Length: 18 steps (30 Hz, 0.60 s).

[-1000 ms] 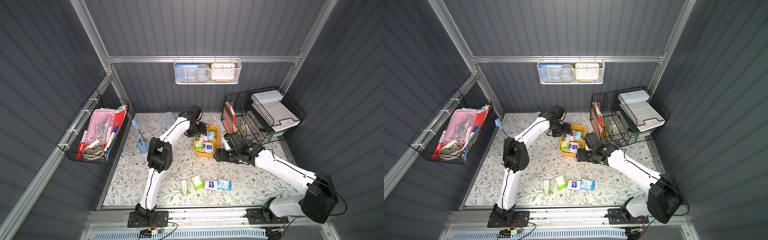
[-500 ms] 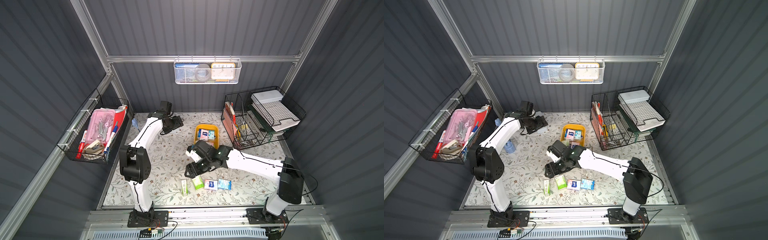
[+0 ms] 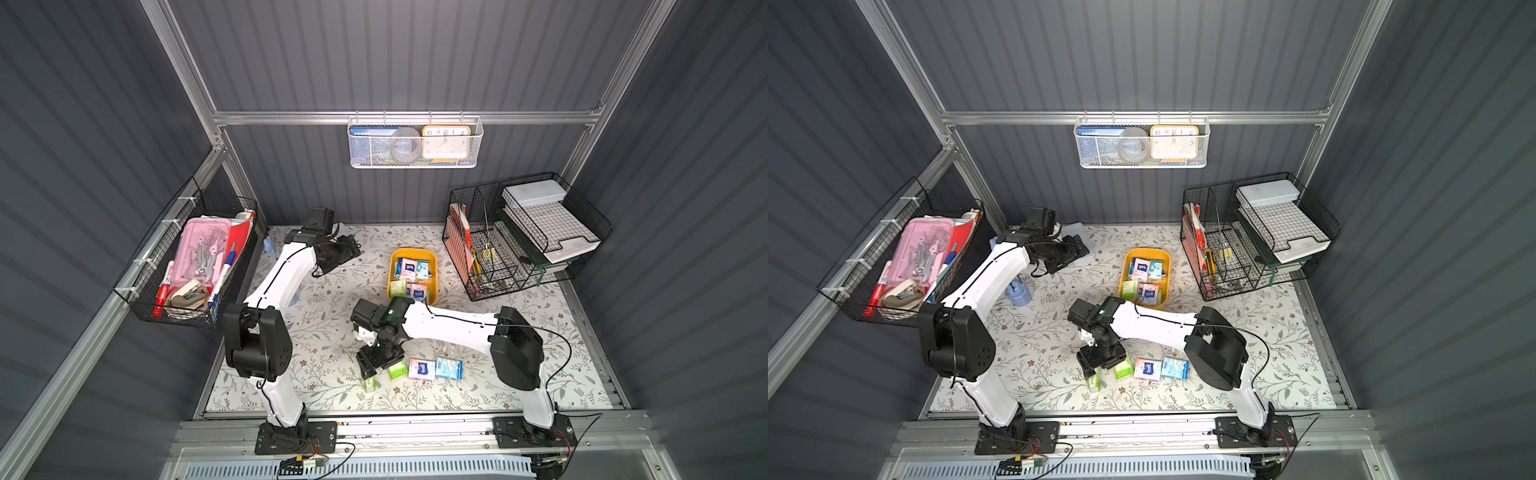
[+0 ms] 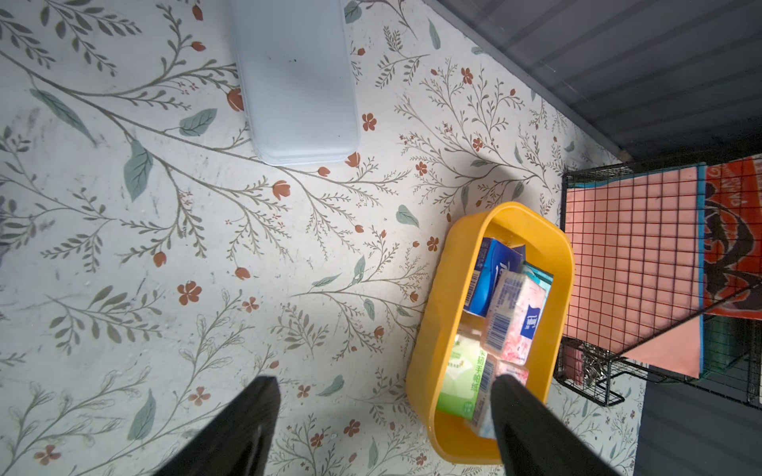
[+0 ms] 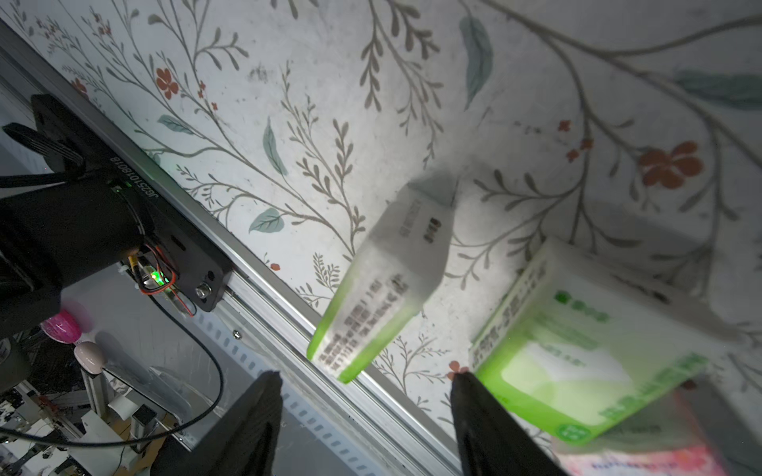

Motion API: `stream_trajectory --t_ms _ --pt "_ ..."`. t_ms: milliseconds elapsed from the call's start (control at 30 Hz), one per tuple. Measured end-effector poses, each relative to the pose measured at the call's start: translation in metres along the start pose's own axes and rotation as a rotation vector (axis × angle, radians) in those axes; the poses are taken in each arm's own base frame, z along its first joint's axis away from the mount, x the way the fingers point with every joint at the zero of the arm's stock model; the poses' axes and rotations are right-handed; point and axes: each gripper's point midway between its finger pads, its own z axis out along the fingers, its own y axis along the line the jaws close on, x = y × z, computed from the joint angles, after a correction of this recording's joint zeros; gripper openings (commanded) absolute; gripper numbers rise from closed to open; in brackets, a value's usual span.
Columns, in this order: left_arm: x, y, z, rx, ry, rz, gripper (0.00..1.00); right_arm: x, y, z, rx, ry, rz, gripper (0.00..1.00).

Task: Put the pocket tissues into the storage box
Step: Pick up the pocket tissues from the center of the board.

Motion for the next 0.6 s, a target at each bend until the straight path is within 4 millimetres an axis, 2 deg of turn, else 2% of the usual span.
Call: stream_trajectory --t_ms 200,367,500,600 --pt "-0.002 0.012 -0.017 -0.005 -0.028 -0.013 0.86 -0.015 0.003 0.012 0.024 0.034 -0.002 0.7" --pt "-0.004 0.027 -0.024 -0.021 -0.042 -0.036 0.86 -0.007 -0.009 0.029 0.061 0.102 0.026 0.63" --pt "-0.006 0.03 -0.028 -0.023 -0.05 -0.042 0.86 -0.007 -0.012 0.035 0.075 0.132 0.029 0.54" --pt "-0.005 0.03 -0.029 -0.022 -0.051 -0.041 0.86 -0.008 -0.011 0.035 0.073 0.133 0.024 0.36"
